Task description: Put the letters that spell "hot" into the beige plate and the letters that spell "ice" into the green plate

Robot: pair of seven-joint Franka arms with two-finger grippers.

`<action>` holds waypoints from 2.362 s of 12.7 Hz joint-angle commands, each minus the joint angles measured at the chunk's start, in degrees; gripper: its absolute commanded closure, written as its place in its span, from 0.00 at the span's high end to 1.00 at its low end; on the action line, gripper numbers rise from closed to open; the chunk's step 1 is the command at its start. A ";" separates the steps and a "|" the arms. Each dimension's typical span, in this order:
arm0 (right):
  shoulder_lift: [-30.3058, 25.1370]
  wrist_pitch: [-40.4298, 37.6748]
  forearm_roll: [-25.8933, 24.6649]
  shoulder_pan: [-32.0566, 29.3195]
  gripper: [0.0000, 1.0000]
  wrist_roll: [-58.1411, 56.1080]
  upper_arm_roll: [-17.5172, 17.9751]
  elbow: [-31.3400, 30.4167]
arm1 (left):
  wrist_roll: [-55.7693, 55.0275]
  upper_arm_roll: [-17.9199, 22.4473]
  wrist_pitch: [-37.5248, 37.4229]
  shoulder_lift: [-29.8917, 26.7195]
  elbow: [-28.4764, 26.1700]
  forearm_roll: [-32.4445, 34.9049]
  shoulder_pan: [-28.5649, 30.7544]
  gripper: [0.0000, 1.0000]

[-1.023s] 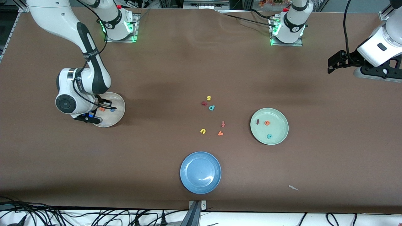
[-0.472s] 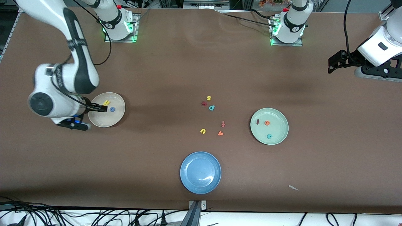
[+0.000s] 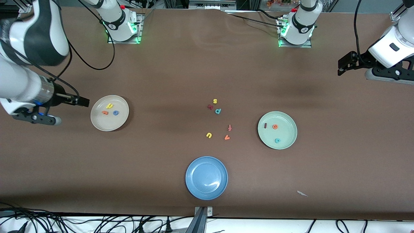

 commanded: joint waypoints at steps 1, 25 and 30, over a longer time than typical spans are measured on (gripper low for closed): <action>-2.27 -1.30 0.32 -0.21 1.00 -1.02 0.12 0.84 | 0.77 -0.39 -0.99 0.03 1.05 -1.05 0.40 1.00; -4.48 4.06 -4.69 -24.64 1.00 -4.36 27.28 -2.59 | 0.34 -0.22 -2.05 -0.05 1.05 -1.05 0.49 1.00; -4.22 4.05 -4.87 -24.82 1.00 -4.35 27.10 -1.80 | 0.34 -0.39 -2.05 -0.05 1.05 -1.05 0.49 1.00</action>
